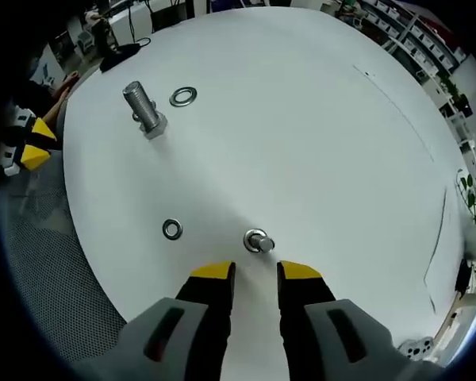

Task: Place the washer onto the threaded stud by aligning its center hole with the stud, sliding it down to the base, and recovering from edge contact or off-axis alignment until the washer reaches the visible bottom stop.

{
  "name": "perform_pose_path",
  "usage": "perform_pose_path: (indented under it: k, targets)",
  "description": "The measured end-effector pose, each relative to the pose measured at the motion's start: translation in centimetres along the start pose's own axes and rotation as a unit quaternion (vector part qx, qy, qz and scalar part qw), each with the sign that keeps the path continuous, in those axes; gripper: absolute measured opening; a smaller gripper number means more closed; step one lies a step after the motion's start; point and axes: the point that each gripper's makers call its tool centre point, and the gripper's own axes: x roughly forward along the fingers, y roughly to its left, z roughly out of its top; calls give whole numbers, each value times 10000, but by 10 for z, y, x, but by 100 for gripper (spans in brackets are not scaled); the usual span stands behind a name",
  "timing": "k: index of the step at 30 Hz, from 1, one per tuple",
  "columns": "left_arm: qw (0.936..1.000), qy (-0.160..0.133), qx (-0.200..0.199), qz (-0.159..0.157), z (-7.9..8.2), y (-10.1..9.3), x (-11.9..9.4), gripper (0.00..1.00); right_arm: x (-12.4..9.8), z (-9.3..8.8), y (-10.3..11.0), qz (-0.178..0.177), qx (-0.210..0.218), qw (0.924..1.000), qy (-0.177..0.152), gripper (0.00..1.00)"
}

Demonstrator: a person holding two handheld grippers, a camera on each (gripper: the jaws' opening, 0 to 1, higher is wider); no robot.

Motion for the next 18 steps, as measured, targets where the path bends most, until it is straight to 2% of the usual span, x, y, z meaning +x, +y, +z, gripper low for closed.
perform_pose_path:
  k: [3, 8, 12, 18]
  targets:
    - [10000, -1, -5, -1, 0, 0, 0, 7, -1, -11, 7, 28, -31, 10000, 63, 24]
    - [10000, -8, -12, 7, 0, 0, 0, 7, -1, -15, 17, 116, 12, 9999, 48, 25]
    - [10000, -19, -19, 11, 0, 1, -1, 7, 0, -14, 25, 160, -202, 9996, 90, 26]
    - [10000, -38, -21, 22, 1, 1, -1, 7, 3, -3, 40, 298, -217, 9993, -28, 29]
